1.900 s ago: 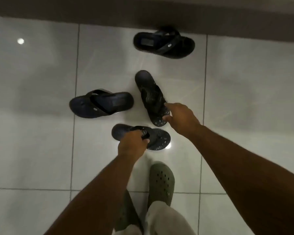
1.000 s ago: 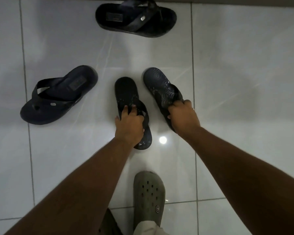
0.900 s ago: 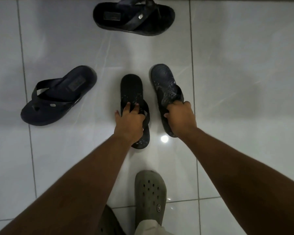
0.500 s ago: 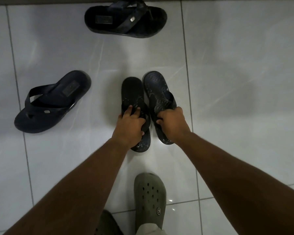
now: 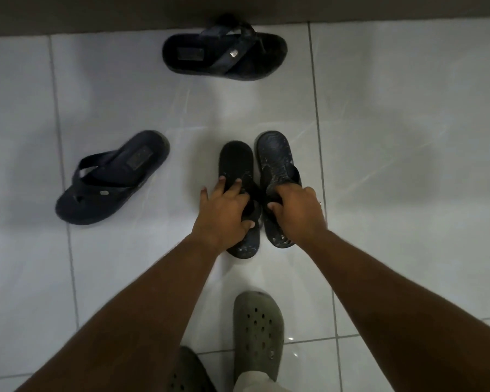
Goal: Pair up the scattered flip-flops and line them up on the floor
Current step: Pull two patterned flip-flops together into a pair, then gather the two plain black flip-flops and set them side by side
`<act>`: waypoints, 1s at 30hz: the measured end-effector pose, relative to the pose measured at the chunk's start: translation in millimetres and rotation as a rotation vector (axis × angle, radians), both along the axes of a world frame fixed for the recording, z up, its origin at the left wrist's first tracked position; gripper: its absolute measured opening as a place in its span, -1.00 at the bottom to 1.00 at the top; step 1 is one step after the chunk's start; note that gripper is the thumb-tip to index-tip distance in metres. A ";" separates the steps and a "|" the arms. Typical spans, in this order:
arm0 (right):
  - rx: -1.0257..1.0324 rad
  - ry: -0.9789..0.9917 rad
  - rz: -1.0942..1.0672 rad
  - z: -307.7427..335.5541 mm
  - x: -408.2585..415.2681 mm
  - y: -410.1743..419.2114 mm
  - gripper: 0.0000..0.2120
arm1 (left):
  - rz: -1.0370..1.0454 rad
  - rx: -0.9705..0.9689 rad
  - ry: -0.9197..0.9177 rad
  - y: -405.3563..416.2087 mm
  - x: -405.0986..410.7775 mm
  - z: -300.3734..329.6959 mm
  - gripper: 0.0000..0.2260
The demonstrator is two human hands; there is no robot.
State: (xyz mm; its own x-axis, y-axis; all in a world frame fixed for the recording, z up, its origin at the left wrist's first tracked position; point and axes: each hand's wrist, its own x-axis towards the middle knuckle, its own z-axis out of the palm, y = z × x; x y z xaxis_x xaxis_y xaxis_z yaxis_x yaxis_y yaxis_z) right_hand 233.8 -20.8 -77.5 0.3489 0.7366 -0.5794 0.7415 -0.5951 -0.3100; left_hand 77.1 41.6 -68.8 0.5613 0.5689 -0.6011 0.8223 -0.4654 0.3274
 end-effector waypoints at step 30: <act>-0.069 -0.180 0.421 -51.7 -56.8 296.2 -0.49 | 0.220 -0.027 0.305 147.3 -141.8 -20.6 -0.57</act>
State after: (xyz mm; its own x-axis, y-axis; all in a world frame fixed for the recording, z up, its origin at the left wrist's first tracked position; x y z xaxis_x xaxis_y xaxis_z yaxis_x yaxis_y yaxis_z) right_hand 177.0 275.3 -129.2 0.1274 0.7974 -0.5898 0.9614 -0.2455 -0.1242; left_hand -64.6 188.9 -89.4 0.2203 0.6374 -0.7383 0.9633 -0.2611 0.0621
